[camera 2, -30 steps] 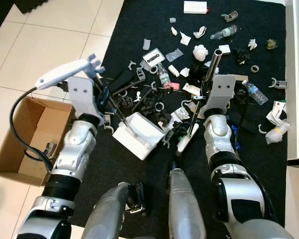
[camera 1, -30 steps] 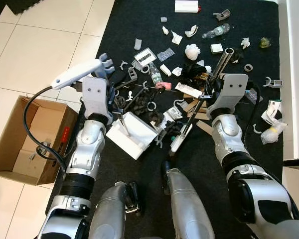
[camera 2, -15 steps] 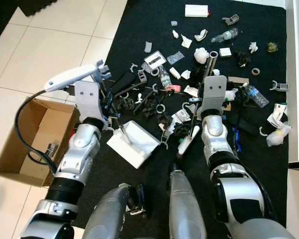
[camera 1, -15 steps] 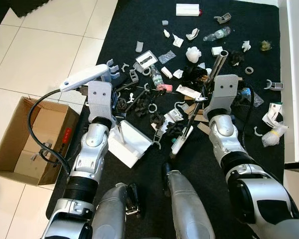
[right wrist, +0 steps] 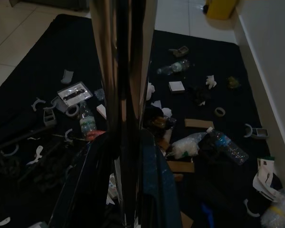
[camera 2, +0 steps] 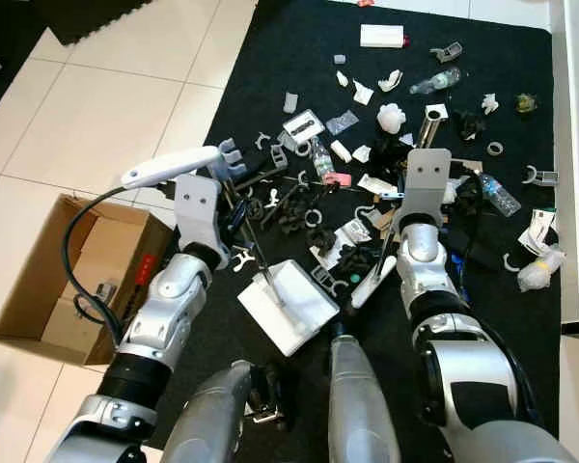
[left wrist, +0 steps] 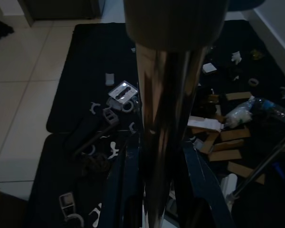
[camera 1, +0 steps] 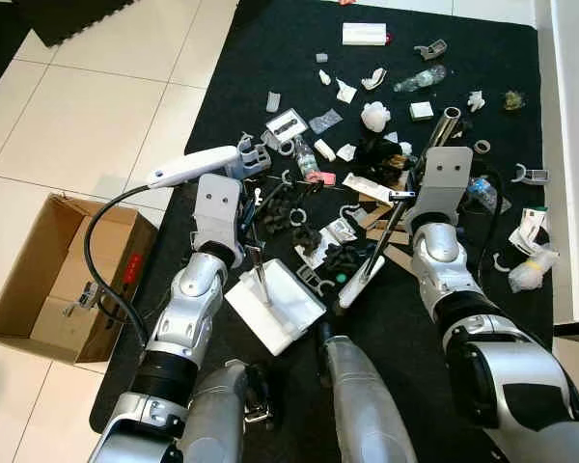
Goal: Sweep floor
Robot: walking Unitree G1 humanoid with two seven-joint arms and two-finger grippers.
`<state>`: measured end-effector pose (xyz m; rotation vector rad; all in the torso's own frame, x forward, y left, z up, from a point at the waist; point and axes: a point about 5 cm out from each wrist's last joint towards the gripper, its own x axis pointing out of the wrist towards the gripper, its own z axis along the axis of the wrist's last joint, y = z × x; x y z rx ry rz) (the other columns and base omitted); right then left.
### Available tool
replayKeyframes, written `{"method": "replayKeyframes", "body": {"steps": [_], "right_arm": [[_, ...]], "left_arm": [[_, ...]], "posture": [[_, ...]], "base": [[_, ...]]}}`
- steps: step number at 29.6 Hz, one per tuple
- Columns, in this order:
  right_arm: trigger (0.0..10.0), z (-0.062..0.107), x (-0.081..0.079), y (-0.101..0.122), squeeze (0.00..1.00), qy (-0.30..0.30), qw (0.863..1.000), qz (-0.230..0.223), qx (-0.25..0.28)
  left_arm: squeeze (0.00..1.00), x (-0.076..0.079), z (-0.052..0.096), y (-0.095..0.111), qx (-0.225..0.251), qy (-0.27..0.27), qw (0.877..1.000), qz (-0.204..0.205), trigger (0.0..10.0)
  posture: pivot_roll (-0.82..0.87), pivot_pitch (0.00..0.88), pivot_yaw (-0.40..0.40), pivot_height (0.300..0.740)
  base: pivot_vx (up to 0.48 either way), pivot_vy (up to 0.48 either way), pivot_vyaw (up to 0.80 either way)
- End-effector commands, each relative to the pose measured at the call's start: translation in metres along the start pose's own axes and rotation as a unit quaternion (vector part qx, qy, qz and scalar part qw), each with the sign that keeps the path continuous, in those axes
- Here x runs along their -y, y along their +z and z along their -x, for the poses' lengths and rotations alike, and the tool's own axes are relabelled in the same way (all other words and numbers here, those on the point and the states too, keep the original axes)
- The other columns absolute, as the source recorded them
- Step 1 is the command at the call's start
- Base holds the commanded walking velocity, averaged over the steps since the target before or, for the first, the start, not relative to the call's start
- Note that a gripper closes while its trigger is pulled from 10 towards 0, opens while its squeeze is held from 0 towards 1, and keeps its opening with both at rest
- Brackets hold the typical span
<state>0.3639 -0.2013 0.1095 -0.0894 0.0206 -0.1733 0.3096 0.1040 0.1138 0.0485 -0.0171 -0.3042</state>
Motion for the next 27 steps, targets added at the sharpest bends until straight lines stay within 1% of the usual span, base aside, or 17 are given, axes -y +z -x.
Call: {"method": "replayKeyframes", "body": {"steps": [1,2,3,7,10,13,14,15,16,17,18,19,20,22,25,26,27], "right_arm": [[10.0,0.009,0.006,-0.026,0.0,-0.007,0.998,-0.002,-0.063],[10.0,0.009,0.002,-0.027,0.0,0.009,0.997,-0.008,-0.075],[10.0,0.009,-0.001,-0.029,0.0,0.016,0.996,-0.008,-0.083],[10.0,0.009,-0.004,-0.03,0.0,0.02,0.996,-0.007,-0.091],[10.0,0.01,-0.009,-0.031,0.0,0.018,0.995,0.002,-0.098],[10.0,0.012,-0.012,-0.035,0.0,0.002,0.994,0.008,-0.112],[10.0,0.012,-0.013,-0.035,0.0,-0.002,0.994,-0.006,-0.111],[10.0,0.012,-0.014,-0.034,0.0,0.0,0.994,-0.02,-0.105],[10.0,0.012,-0.014,-0.034,0.0,0.0,0.994,-0.02,-0.105],[10.0,0.011,-0.016,-0.029,0.0,0.008,0.996,-0.036,-0.087],[10.0,0.011,-0.016,-0.029,0.0,0.008,0.996,-0.036,-0.087],[10.0,0.01,-0.019,-0.021,0.0,0.03,0.997,-0.052,-0.049],[10.0,0.01,-0.02,-0.018,0.0,0.041,0.997,-0.061,-0.035],[10.0,0.01,-0.02,-0.018,0.0,0.041,0.997,-0.061,-0.035],[10.0,0.01,-0.019,-0.016,0.0,0.047,0.996,-0.068,-0.021],[10.0,0.01,-0.015,-0.016,0.0,0.036,0.998,-0.056,-0.021],[10.0,0.01,-0.011,-0.017,0.0,0.028,0.998,-0.057,-0.023]], "left_arm": [[0.0,-0.002,0.001,0.005,0.018,0.011,1.0,-0.014,10.0],[0.0,-0.007,-0.002,0.012,0.034,0.033,0.999,-0.025,10.0],[0.0,-0.009,-0.003,0.015,0.041,0.044,0.998,-0.032,10.0],[0.0,-0.011,-0.005,0.019,0.05,0.054,0.997,-0.039,10.0],[0.0,-0.012,-0.007,0.023,0.058,0.061,0.996,-0.039,10.0],[0.0,-0.012,-0.007,0.026,0.064,0.062,0.995,-0.041,10.0],[0.0,-0.012,-0.007,0.025,0.063,0.062,0.995,-0.042,10.0],[0.0,-0.012,-0.006,0.024,0.062,0.062,0.995,-0.042,10.0],[0.0,-0.012,-0.006,0.024,0.062,0.062,0.995,-0.042,10.0],[0.0,-0.012,-0.005,0.022,0.059,0.061,0.995,-0.043,10.0],[0.0,-0.012,-0.005,0.022,0.059,0.061,0.995,-0.043,10.0],[0.0,-0.011,-0.004,0.019,0.054,0.059,0.996,-0.043,10.0],[0.0,-0.011,-0.003,0.017,0.051,0.056,0.996,-0.044,10.0],[0.0,-0.011,-0.003,0.017,0.051,0.056,0.996,-0.044,10.0],[0.0,-0.01,-0.003,0.015,0.049,0.054,0.996,-0.044,10.0],[0.0,-0.01,-0.004,0.015,0.048,0.054,0.996,-0.044,10.0],[0.0,-0.011,-0.004,0.014,0.048,0.054,0.996,-0.045,10.0]], "posture": [[0.02,0.273,0.056,0.74],[0.02,0.276,0.052,0.74],[0.02,0.277,0.052,0.74],[0.02,0.277,0.048,0.74],[0.02,0.277,0.048,0.74],[0.03,0.279,0.046,0.74],[0.03,0.279,0.046,0.74],[0.03,0.279,0.046,0.74],[0.03,0.279,0.046,0.74],[0.03,0.28,0.046,0.74],[0.03,0.28,0.046,0.74],[0.03,0.278,0.046,0.74],[0.03,0.277,0.046,0.74],[0.03,0.277,0.046,0.74],[0.02,0.275,0.046,0.74],[0.02,0.271,0.044,0.74],[0.02,0.271,0.044,0.74]], "base": [[0.0,0.0,0.0],[0.0,0.0,0.0],[0.0,0.0,0.0],[0.0,0.0,0.0],[0.0,0.0,0.0],[0.0,0.0,0.0],[0.0,0.0,0.0],[0.0,0.0,0.0],[0.0,0.0,0.0],[0.0,0.0,0.0],[0.0,0.0,0.0],[0.0,0.0,0.0],[0.0,0.0,0.0],[0.0,0.0,0.0],[0.0,0.0,0.0],[0.0,0.0,0.0],[0.0,0.0,0.0]]}}
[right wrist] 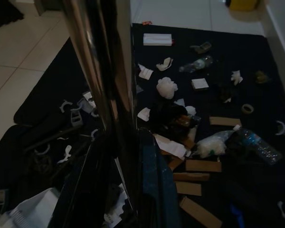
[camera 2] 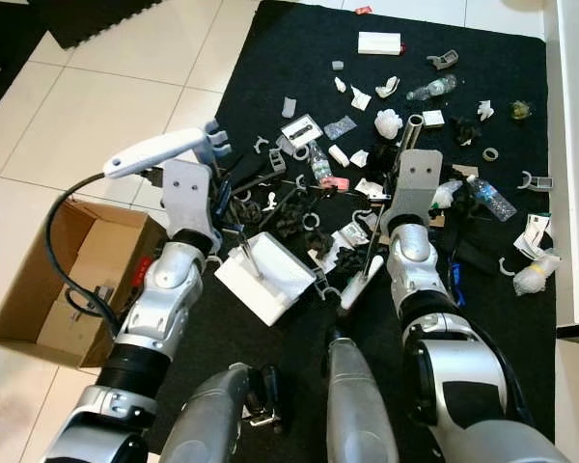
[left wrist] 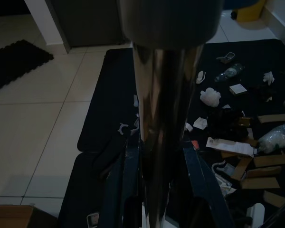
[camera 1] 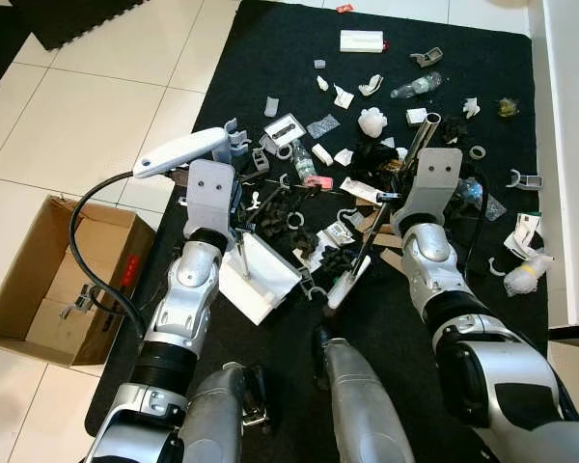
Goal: Sweep floor
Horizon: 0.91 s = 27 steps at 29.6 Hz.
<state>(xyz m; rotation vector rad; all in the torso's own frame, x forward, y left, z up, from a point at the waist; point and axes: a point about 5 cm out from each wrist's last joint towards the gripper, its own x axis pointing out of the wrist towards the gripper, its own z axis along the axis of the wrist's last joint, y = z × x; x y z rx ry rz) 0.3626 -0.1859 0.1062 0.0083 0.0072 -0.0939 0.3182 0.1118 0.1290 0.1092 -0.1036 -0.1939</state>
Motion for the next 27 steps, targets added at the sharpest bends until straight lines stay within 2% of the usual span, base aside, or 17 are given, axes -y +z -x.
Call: {"method": "replayKeyframes", "body": {"steps": [1,6,9,10,11,12,13,14,17,18,22,27], "right_arm": [[10.0,0.007,0.005,-0.014,0.0,-0.013,1.0,-0.01,-0.026],[10.0,0.01,0.016,-0.018,0.0,-0.019,0.999,0.004,-0.029],[10.0,0.016,0.033,-0.02,0.0,-0.034,0.998,0.042,-0.017],[10.0,0.016,0.033,-0.02,0.0,-0.034,0.998,0.042,-0.017],[10.0,0.017,0.042,-0.015,0.0,-0.051,0.998,0.039,0.0],[10.0,0.017,0.042,-0.015,0.0,-0.051,0.998,0.039,0.0],[10.0,0.016,0.055,-0.008,0.0,-0.083,0.996,0.044,0.013],[10.0,0.016,0.055,-0.008,0.0,-0.083,0.996,0.044,0.013],[10.0,0.015,0.071,0.001,0.0,-0.116,0.992,0.045,0.025],[10.0,0.015,0.071,0.001,0.0,-0.116,0.992,0.045,0.025],[10.0,0.016,0.088,0.007,0.0,-0.144,0.988,0.05,0.031],[10.0,0.018,0.087,0.002,0.0,-0.142,0.988,0.058,0.021]], "left_arm": [[0.0,0.0,0.002,0.0,0.012,-0.001,1.0,-0.007,10.0],[0.0,0.001,0.002,-0.002,0.01,-0.001,1.0,-0.008,10.0],[0.0,-0.007,0.003,-0.01,-0.003,0.009,1.0,-0.016,10.0],[0.0,-0.007,0.003,-0.01,-0.003,0.009,1.0,-0.016,10.0],[0.0,-0.013,0.003,-0.013,-0.009,0.018,1.0,-0.02,10.0],[0.0,-0.013,0.003,-0.013,-0.009,0.018,1.0,-0.02,10.0],[0.0,-0.02,0.002,-0.015,-0.012,0.026,0.999,-0.025,10.0],[0.0,-0.02,0.002,-0.015,-0.012,0.026,0.999,-0.025,10.0],[0.0,-0.027,0.001,-0.014,-0.011,0.034,0.999,-0.031,10.0],[0.0,-0.027,0.001,-0.014,-0.011,0.034,0.999,-0.031,10.0],[0.0,-0.03,-0.001,-0.013,-0.009,0.039,0.999,-0.033,10.0],[0.0,-0.03,-0.001,-0.014,-0.007,0.04,0.999,-0.033,10.0]], "posture": [[0.02,0.271,0.044,0.74],[0.02,0.268,0.044,0.74],[0.01,0.268,0.044,0.74],[0.01,0.268,0.044,0.74],[0.0,0.268,0.046,0.74],[0.0,0.268,0.046,0.74],[0.0,0.268,0.046,0.74],[0.0,0.268,0.046,0.74],[0.0,0.268,0.046,0.74],[0.0,0.268,0.046,0.74],[0.0,0.271,0.045,0.74],[0.0,0.276,0.045,0.74]], "base": [[0.0,0.0,0.0],[0.0,0.0,0.0],[0.0,0.0,0.0],[0.0,0.0,0.0],[0.0,0.0,0.0],[0.0,0.0,0.0],[0.0,0.0,0.0],[0.0,0.0,0.0],[0.0,0.0,0.0],[0.0,0.0,0.0],[0.0,0.0,0.0],[0.0,0.0,0.0]]}}
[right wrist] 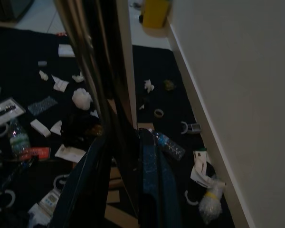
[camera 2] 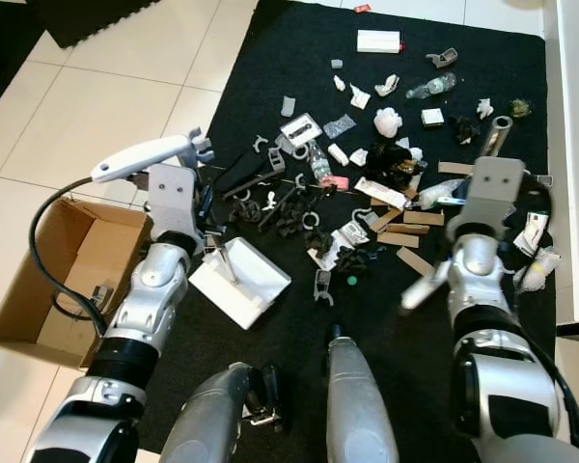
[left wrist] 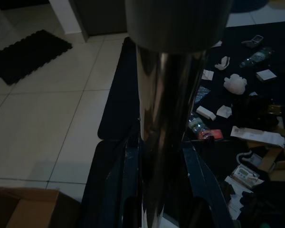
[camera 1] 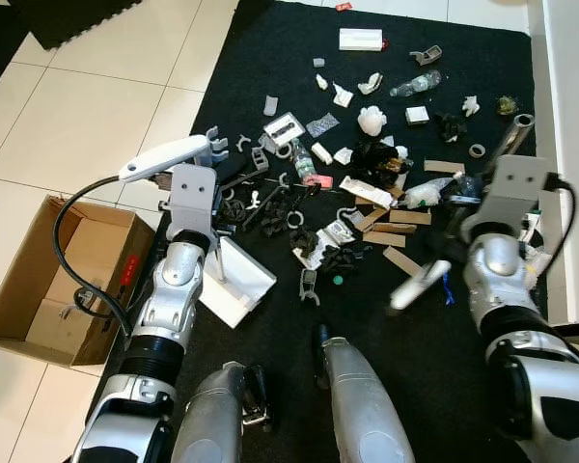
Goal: Sweep floor
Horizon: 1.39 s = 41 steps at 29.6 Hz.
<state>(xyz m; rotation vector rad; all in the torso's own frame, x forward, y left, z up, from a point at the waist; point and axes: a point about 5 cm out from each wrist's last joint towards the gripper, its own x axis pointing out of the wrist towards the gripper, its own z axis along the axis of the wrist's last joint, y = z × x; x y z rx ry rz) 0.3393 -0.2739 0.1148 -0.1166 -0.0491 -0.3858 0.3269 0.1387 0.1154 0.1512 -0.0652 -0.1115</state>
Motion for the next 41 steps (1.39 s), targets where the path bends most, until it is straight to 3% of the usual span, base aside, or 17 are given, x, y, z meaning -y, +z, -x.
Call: {"method": "replayKeyframes", "body": {"steps": [1,8,10,16,19,28,41], "right_arm": [[10.0,0.007,-0.006,-0.012,0.0,0.01,1.0,0.002,-0.02],[10.0,0.017,-0.033,-0.031,0.0,0.019,0.997,-0.007,-0.076],[10.0,0.018,-0.036,-0.032,0.0,0.019,0.997,-0.012,-0.079],[10.0,0.022,-0.066,-0.032,0.0,0.053,0.994,-0.03,-0.091],[10.0,0.025,-0.077,-0.03,0.0,0.087,0.993,-0.033,-0.079],[10.0,0.029,-0.086,-0.031,0.0,0.123,0.99,-0.014,-0.073],[10.0,0.03,-0.087,-0.032,0.0,0.126,0.989,-0.013,-0.074]], "left_arm": [[0.0,-0.004,0.001,0.003,0.016,0.001,1.0,-0.011,10.0],[0.0,-0.001,0.005,0.002,0.015,-0.006,1.0,-0.009,10.0],[0.0,-0.001,0.006,0.002,0.016,-0.007,1.0,-0.009,10.0],[0.0,0.008,0.01,0.002,0.014,-0.021,1.0,-0.002,10.0],[0.0,0.0,0.006,-0.005,0.01,0.005,1.0,0.005,10.0],[0.0,-0.014,0.003,-0.022,-0.016,0.041,0.999,0.011,10.0],[0.0,0.012,0.009,-0.005,0.024,0.0,1.0,0.019,10.0]], "posture": [[0.0,0.277,0.046,0.74],[0.03,0.299,0.057,0.74],[0.04,0.301,0.058,0.74],[0.06,0.316,0.059,0.74],[0.06,0.315,0.049,0.74],[0.04,0.304,0.046,0.74],[0.06,0.291,0.055,0.74]], "base": [[0.0,0.0,0.0],[0.0,0.0,0.0],[0.0,0.0,0.0],[0.0,0.0,0.0],[0.0,0.0,0.0],[0.0,0.0,0.0],[0.0,0.0,0.0]]}}
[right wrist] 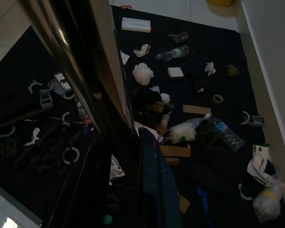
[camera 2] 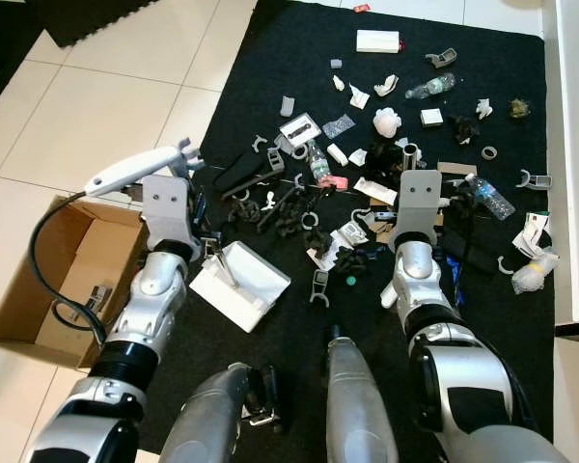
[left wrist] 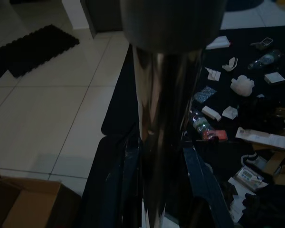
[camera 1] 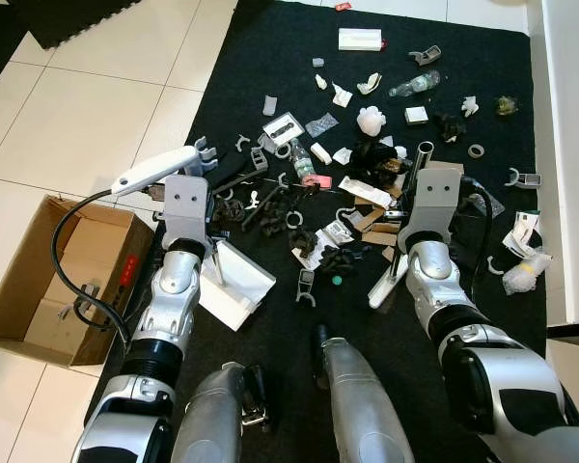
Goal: Sweep floor
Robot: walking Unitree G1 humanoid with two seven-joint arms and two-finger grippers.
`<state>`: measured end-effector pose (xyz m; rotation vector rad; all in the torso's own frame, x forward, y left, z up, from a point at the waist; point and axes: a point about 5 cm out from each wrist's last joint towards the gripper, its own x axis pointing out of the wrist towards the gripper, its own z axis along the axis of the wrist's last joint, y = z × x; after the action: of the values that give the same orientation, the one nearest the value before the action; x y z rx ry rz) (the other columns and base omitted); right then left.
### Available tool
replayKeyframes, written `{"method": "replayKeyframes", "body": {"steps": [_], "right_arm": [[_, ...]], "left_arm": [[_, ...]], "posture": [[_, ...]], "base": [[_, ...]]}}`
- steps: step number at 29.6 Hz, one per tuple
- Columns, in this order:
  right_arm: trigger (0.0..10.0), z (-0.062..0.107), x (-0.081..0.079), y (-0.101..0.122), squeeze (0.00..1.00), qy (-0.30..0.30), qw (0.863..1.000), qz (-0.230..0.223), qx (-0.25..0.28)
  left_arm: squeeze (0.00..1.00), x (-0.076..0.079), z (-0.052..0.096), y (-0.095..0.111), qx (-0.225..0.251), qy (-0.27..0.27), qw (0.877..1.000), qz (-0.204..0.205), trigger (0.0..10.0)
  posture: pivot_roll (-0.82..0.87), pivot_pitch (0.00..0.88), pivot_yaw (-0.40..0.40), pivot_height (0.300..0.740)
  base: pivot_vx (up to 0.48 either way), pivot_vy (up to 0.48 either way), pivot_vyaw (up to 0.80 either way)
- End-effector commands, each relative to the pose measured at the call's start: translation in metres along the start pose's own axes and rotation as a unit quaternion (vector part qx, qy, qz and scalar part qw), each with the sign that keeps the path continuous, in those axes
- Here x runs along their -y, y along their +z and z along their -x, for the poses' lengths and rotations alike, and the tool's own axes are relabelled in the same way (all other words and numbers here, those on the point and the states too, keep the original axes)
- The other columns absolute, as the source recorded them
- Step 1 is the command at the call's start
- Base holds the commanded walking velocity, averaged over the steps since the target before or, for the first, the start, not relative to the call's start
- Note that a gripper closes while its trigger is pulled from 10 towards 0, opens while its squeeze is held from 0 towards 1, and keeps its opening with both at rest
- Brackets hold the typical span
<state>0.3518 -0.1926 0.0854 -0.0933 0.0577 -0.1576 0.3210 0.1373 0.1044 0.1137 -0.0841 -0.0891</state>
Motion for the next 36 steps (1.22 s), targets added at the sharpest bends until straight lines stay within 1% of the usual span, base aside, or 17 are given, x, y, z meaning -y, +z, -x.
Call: {"method": "replayKeyframes", "body": {"steps": [1,3,4,5,8,11,13,15,21,25,27,28,30,31,32,33,36], "right_arm": [[10.0,0.006,-0.006,-0.013,0.0,0.01,1.0,-0.011,-0.026],[10.0,0.006,-0.006,-0.013,0.0,0.011,1.0,-0.012,-0.026],[10.0,0.006,-0.006,-0.013,0.0,0.011,1.0,-0.013,-0.026],[10.0,0.006,-0.006,-0.013,0.0,0.011,1.0,-0.013,-0.026],[10.0,0.006,-0.006,-0.013,0.0,0.01,0.999,-0.014,-0.027],[10.0,0.006,-0.007,-0.013,0.0,0.011,0.999,-0.015,-0.028],[10.0,0.006,-0.007,-0.013,0.0,0.011,0.999,-0.015,-0.028],[10.0,0.006,-0.007,-0.013,0.0,0.011,0.999,-0.015,-0.029],[10.0,0.006,-0.008,-0.013,0.0,0.011,0.999,-0.017,-0.032],[10.0,0.006,-0.007,-0.014,0.0,0.009,0.999,-0.019,-0.033],[10.0,0.005,-0.007,-0.014,0.0,0.009,0.999,-0.02,-0.034],[10.0,0.005,-0.007,-0.014,0.0,0.009,0.999,-0.02,-0.035],[10.0,0.005,-0.007,-0.014,0.0,0.009,0.999,-0.02,-0.035],[10.0,0.005,-0.006,-0.014,0.0,0.009,0.999,-0.02,-0.036],[10.0,0.005,-0.006,-0.014,0.0,0.009,0.999,-0.02,-0.036],[10.0,0.005,-0.006,-0.014,0.0,0.009,0.999,-0.02,-0.036],[10.0,0.005,-0.006,-0.014,0.0,0.009,0.999,-0.02,-0.037]], "left_arm": [[0.0,0.014,0.005,0.007,0.014,-0.023,1.0,0.008,10.0],[0.0,0.024,0.01,0.007,0.0,-0.035,0.999,0.028,10.0],[0.0,0.034,0.014,0.006,-0.016,-0.043,0.997,0.054,10.0],[0.0,0.034,0.014,0.006,-0.016,-0.043,0.997,0.054,10.0],[0.0,0.046,0.016,0.011,-0.016,-0.057,0.996,0.072,10.0],[0.0,0.057,0.01,0.019,-0.016,-0.06,0.995,0.072,10.0],[0.0,0.058,0.009,0.02,-0.014,-0.061,0.995,0.073,10.0],[0.0,0.059,0.004,0.025,0.008,-0.067,0.996,0.052,10.0],[0.0,0.063,-0.002,0.023,-0.014,-0.094,0.993,0.065,10.0],[0.0,0.064,0.0,0.029,-0.003,-0.111,0.991,0.068,10.0],[0.0,0.065,0.004,0.031,0.01,-0.139,0.989,0.054,10.0],[0.0,0.066,0.008,0.028,0.01,-0.156,0.987,0.037,10.0],[0.0,0.066,0.008,0.028,0.01,-0.156,0.987,0.037,10.0],[0.0,0.066,0.015,0.017,-0.005,-0.185,0.983,0.009,10.0],[0.0,0.065,0.018,0.011,-0.013,-0.198,0.98,-0.005,10.0],[0.0,0.065,0.018,0.011,-0.013,-0.198,0.98,-0.005,10.0],[0.0,0.066,0.025,0.003,-0.027,-0.22,0.975,-0.027,10.0]], "posture": [[0.06,0.293,0.056,0.74],[0.06,0.293,0.056,0.74],[0.06,0.298,0.055,0.74],[0.06,0.298,0.055,0.74],[0.07,0.298,0.053,0.74],[0.06,0.297,0.052,0.74],[0.06,0.297,0.052,0.74],[0.06,0.296,0.052,0.74],[0.06,0.295,0.053,0.74],[0.06,0.297,0.052,0.74],[0.06,0.298,0.052,0.74],[0.06,0.298,0.05,0.74],[0.06,0.298,0.05,0.74],[0.06,0.298,0.05,0.74],[0.06,0.298,0.048,0.74],[0.06,0.298,0.048,0.74],[0.06,0.298,0.048,0.74]], "base": [[0.0,0.0,0.0],[0.0,0.0,0.0],[0.0,0.0,0.0],[0.0,0.0,0.0],[0.0,0.0,0.0],[0.0,0.0,0.0],[0.0,0.0,0.0],[0.0,0.0,0.0],[0.0,0.0,0.0],[0.0,0.0,0.0],[0.0,0.0,0.0],[0.0,0.0,0.0],[0.0,0.0,0.0],[0.0,0.0,0.0],[0.0,0.0,0.0],[0.0,0.0,0.0],[0.0,0.0,0.0]]}}
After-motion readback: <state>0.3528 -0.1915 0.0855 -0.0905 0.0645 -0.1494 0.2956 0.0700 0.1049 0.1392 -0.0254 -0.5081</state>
